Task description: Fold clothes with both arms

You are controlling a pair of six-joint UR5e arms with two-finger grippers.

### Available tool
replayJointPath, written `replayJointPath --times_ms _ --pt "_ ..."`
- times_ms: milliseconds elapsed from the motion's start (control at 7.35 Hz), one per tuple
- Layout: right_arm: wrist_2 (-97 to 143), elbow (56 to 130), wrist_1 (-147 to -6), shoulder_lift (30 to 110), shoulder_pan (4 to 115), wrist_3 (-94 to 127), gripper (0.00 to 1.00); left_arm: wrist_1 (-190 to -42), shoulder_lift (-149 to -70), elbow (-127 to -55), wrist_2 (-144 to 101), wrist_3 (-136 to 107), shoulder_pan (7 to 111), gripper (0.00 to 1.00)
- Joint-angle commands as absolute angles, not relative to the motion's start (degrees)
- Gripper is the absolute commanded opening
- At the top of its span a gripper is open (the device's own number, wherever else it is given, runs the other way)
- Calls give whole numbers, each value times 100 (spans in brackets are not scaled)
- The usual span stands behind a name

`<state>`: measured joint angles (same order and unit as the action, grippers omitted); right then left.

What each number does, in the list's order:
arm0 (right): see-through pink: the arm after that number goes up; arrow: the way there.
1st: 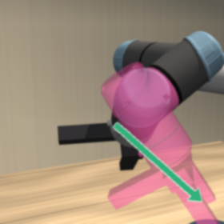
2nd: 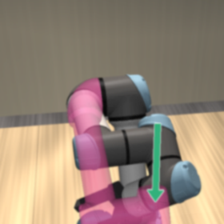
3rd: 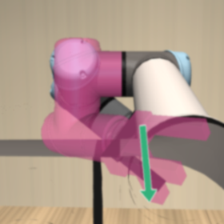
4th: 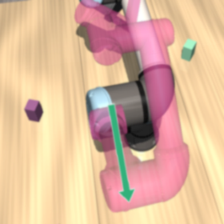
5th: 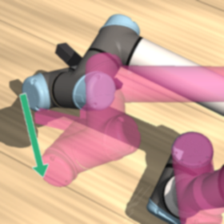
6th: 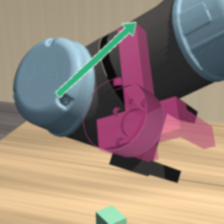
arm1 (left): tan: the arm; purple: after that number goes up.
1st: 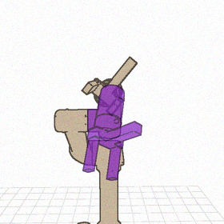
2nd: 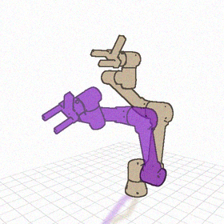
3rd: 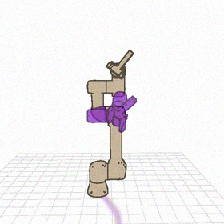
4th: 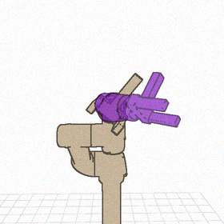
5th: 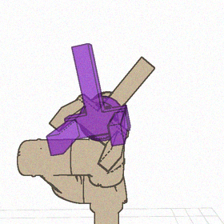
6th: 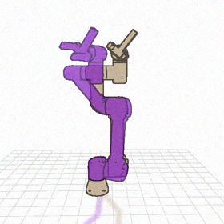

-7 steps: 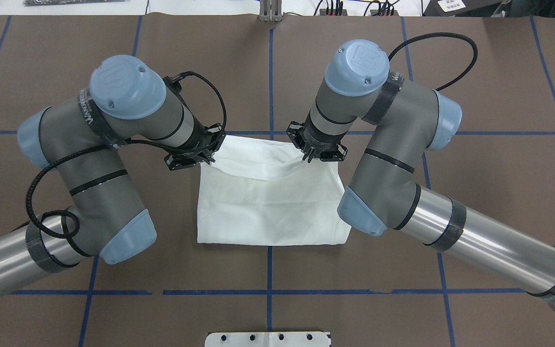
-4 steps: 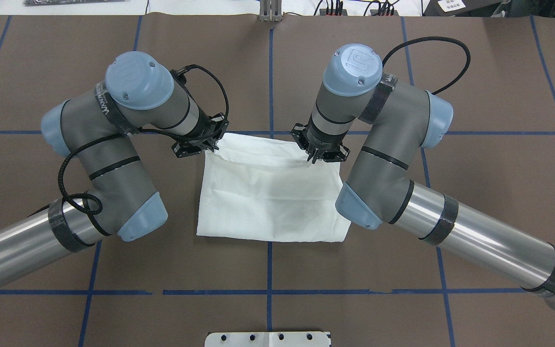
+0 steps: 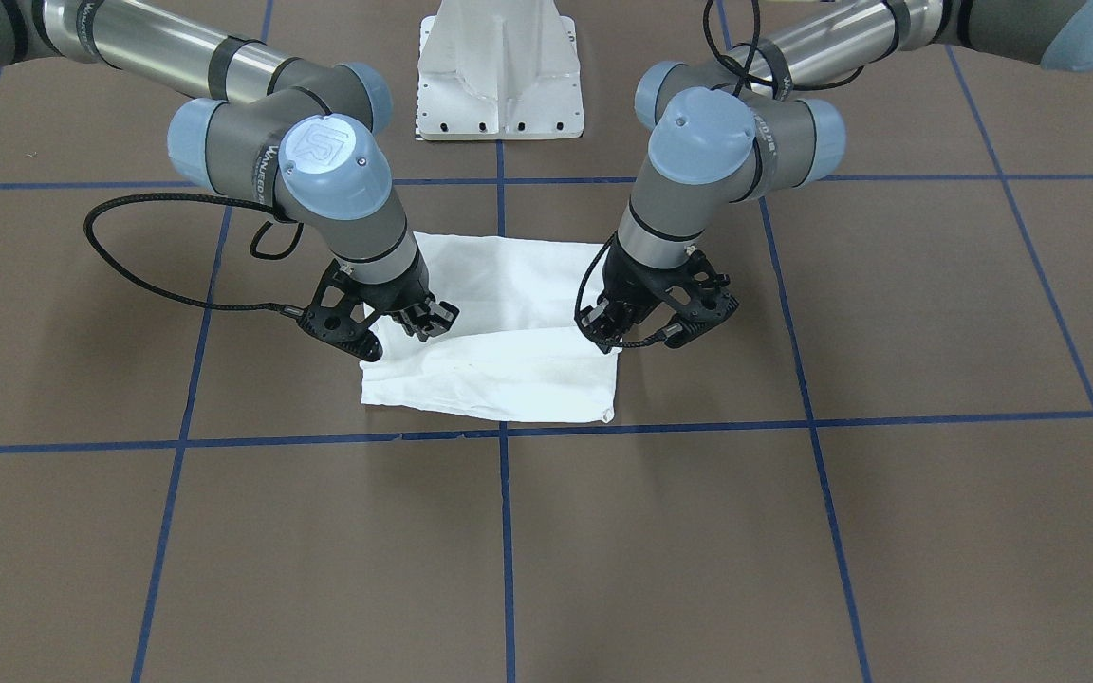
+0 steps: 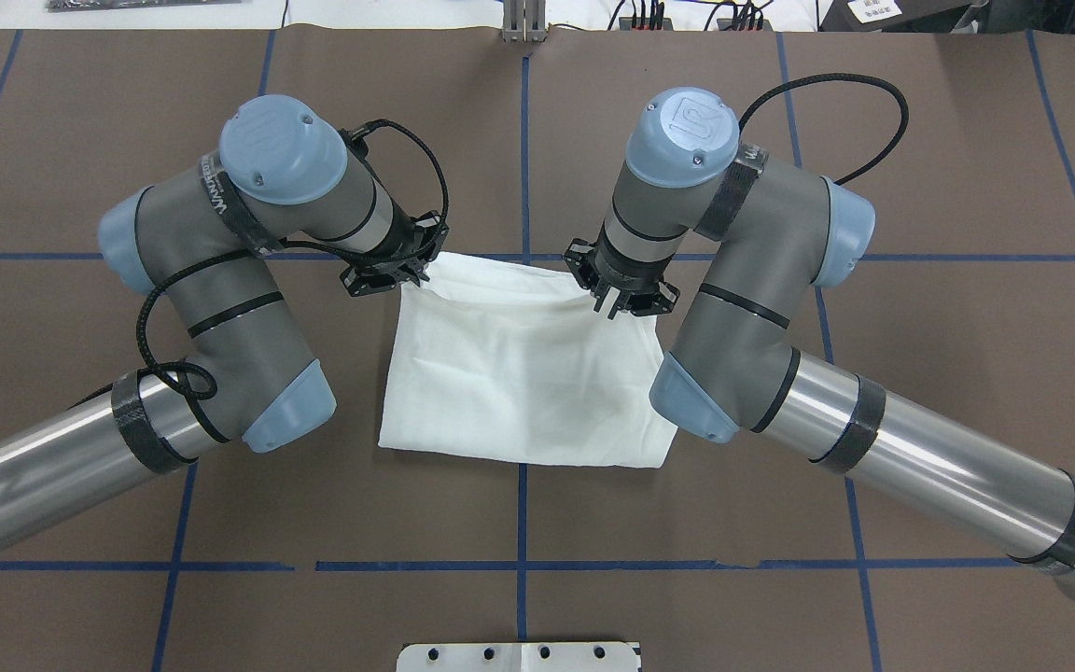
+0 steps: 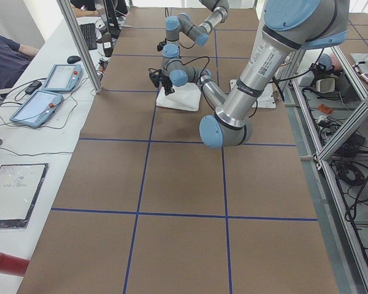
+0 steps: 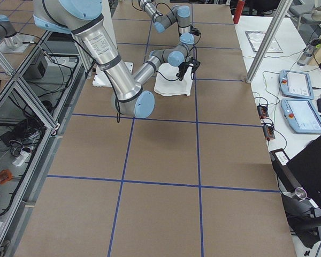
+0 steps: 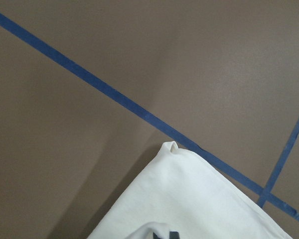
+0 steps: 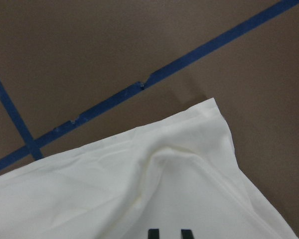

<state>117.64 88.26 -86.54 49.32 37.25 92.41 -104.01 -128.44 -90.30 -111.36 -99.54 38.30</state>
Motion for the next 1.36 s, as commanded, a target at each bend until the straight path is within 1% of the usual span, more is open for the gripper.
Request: replayJointPath --times_ms 0,272,408,544,816,952,1224 --pt "11769 8824 -8256 5053 3857 9281 100 -10424 -12858 -9018 -11144 -9949 4041 100" --pt "11769 8877 -7920 5212 3859 9247 100 -10354 -12841 -9035 -11180 -9749 4332 100" --pt "11699 8999 -7928 5238 3876 9194 100 -10345 -12789 -9053 -11188 -9356 4437 100" --pt "11707 9061 -7945 5247 4128 8880 100 -10336 -12640 -9148 -11206 -8664 4578 100" --pt "11785 9079 -7998 5518 4822 7277 100 -10362 -11878 -9761 -11566 -7066 5121 100" --pt "11804 9079 -8007 5850 5234 6390 100 -10345 -11543 -9991 -11714 -6205 5498 100" --pt "11969 9053 -8138 6536 6103 4369 100 -10336 -10604 -10439 -12075 -4570 6377 100"
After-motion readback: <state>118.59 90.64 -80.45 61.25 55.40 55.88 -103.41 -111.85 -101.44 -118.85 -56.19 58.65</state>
